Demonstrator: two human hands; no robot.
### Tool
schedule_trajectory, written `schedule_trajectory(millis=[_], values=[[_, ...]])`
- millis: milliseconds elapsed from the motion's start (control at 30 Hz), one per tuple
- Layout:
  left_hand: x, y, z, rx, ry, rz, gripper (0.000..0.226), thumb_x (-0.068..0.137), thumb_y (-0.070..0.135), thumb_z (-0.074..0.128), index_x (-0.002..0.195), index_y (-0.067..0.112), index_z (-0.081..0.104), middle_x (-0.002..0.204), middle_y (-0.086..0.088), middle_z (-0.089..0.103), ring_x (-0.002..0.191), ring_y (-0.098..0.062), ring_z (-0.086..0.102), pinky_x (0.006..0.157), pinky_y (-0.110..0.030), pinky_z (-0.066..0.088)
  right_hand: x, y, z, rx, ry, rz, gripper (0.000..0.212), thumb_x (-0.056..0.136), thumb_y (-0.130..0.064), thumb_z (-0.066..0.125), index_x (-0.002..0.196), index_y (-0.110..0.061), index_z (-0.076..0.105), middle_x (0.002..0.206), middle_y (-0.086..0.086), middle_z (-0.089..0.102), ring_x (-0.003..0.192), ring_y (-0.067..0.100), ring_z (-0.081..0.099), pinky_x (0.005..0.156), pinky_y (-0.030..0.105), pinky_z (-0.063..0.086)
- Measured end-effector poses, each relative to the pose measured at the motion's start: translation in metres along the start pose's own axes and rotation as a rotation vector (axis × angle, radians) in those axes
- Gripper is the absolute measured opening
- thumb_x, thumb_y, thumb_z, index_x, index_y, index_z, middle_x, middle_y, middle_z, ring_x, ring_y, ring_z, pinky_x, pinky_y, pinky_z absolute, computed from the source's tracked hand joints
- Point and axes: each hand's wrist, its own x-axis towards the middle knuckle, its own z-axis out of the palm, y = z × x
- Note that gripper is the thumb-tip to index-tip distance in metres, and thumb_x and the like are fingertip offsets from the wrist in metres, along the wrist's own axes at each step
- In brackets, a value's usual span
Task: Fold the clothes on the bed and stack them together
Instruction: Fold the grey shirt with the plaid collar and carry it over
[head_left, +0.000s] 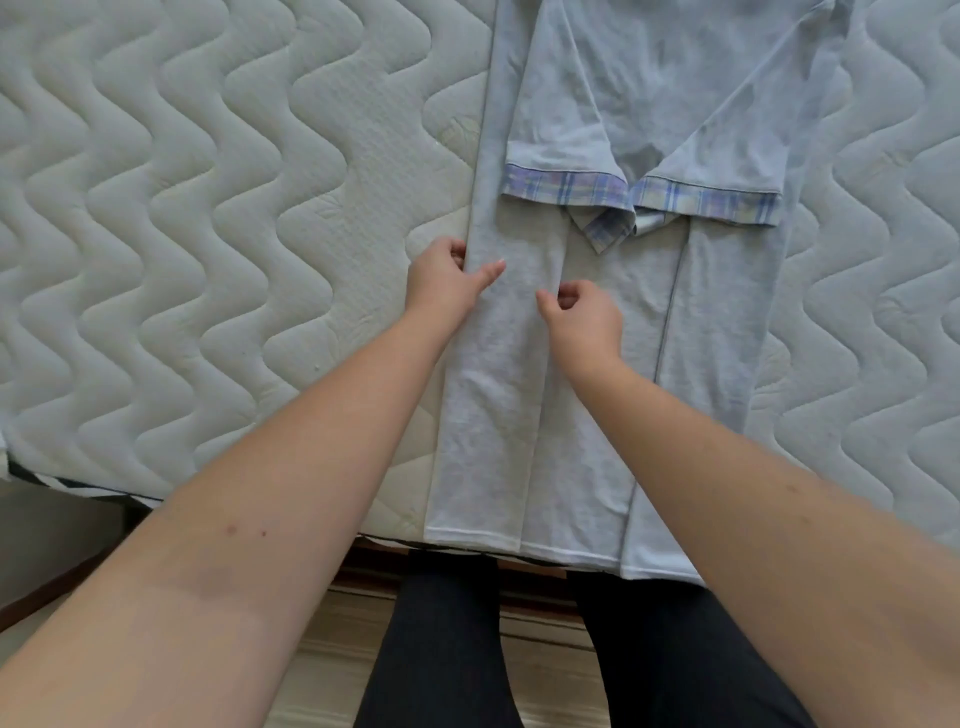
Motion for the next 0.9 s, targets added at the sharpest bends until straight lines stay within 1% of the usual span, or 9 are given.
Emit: schedule_trajectory(millis=[67, 167, 233, 367, 467, 567, 700, 800, 900], values=[[0.014, 0.009, 0.003, 0.046, -0.023, 0.016, 0.034, 0.082, 0.029, 0.078, 0.105, 0.007, 0.067, 0.098, -0.006, 0.071, 0.088, -0.02, 0.066, 0.08, -0.03, 0.052, 0.014, -0.009, 0.001, -0.004, -0.006, 0.034, 0.027, 0.092, -0.037, 0.062, 0.104, -0.013, 0.069, 0.095, 0.0, 0.07, 0.089, 0.019, 0.064, 0.075, 0.029, 0.047], [0.027, 0.01, -0.001, 0.087, -0.001, 0.03, 0.019, 0.09, 0.021, 0.067, 0.097, 0.003, 0.072, 0.096, -0.015, 0.073, 0.091, -0.028, 0.068, 0.082, -0.037, 0.052, 0.023, -0.013, -0.001, 0.103, -0.038, 0.065, 0.024, 0.09, -0.035, 0.065, 0.098, -0.013, 0.071, 0.09, 0.002, 0.073, 0.086, 0.023, 0.068, 0.081, 0.043, 0.057], [0.032, 0.007, -0.004, 0.071, -0.005, 0.027, 0.021, 0.095, 0.017, 0.06, 0.097, 0.0, 0.071, 0.098, -0.018, 0.072, 0.093, -0.029, 0.066, 0.084, -0.038, 0.051, 0.023, -0.011, -0.004, 0.128, -0.049, 0.072, 0.025, 0.089, -0.038, 0.068, 0.098, -0.015, 0.07, 0.087, -0.002, 0.072, 0.08, 0.019, 0.069, 0.077, 0.044, 0.059], [0.026, 0.003, -0.005, -0.018, -0.048, -0.032, 0.033, 0.101, 0.026, 0.051, 0.093, -0.002, 0.068, 0.087, -0.012, 0.066, 0.078, -0.019, 0.056, 0.07, -0.031, 0.042, 0.017, -0.002, -0.008, 0.072, -0.088, 0.062, 0.027, 0.086, -0.046, 0.07, 0.093, -0.02, 0.068, 0.087, -0.004, 0.07, 0.076, 0.019, 0.069, 0.074, 0.043, 0.06], [0.005, -0.007, -0.007, -0.21, -0.219, -0.14, 0.029, 0.093, 0.037, 0.066, 0.101, 0.009, 0.069, 0.093, -0.003, 0.073, 0.085, -0.015, 0.067, 0.072, -0.023, 0.053, 0.002, 0.012, -0.007, 0.034, -0.195, 0.087, 0.023, 0.085, -0.044, 0.071, 0.088, -0.022, 0.068, 0.085, -0.003, 0.072, 0.08, 0.018, 0.07, 0.077, 0.043, 0.06], [-0.025, -0.03, -0.005, -0.313, -0.34, -0.152, 0.042, 0.082, 0.024, 0.079, 0.118, 0.007, 0.065, 0.107, -0.003, 0.073, 0.095, -0.013, 0.071, 0.081, -0.026, 0.057, -0.022, 0.035, 0.0, 0.048, -0.289, 0.104, 0.015, 0.086, -0.035, 0.073, 0.091, -0.022, 0.071, 0.088, 0.0, 0.075, 0.078, 0.014, 0.071, 0.075, 0.038, 0.06], [-0.058, -0.059, 0.005, -0.306, -0.302, -0.163, 0.044, 0.078, 0.021, 0.083, 0.115, 0.007, 0.065, 0.104, -0.002, 0.074, 0.091, -0.009, 0.071, 0.075, -0.021, 0.057, -0.056, 0.059, 0.011, 0.294, -0.357, 0.18, 0.023, 0.088, -0.015, 0.072, 0.11, -0.01, 0.07, 0.101, 0.01, 0.075, 0.091, 0.022, 0.072, 0.086, 0.045, 0.058], [-0.078, -0.08, 0.009, -0.344, -0.3, -0.228, 0.048, 0.077, 0.023, 0.084, 0.118, 0.006, 0.065, 0.107, -0.005, 0.074, 0.095, -0.015, 0.072, 0.08, -0.031, 0.058, -0.076, 0.074, 0.018, 0.383, -0.351, 0.271, 0.022, 0.088, -0.018, 0.072, 0.107, -0.008, 0.071, 0.1, 0.011, 0.075, 0.093, 0.026, 0.072, 0.087, 0.049, 0.057], [-0.101, -0.099, 0.01, -0.392, -0.311, -0.292, 0.053, 0.072, 0.032, 0.086, 0.116, 0.01, 0.066, 0.104, -0.004, 0.075, 0.091, -0.016, 0.073, 0.073, -0.029, 0.058, -0.092, 0.09, 0.023, 0.425, -0.374, 0.328, 0.027, 0.088, -0.021, 0.072, 0.11, -0.006, 0.072, 0.101, 0.01, 0.075, 0.095, 0.026, 0.071, 0.089, 0.048, 0.056]])
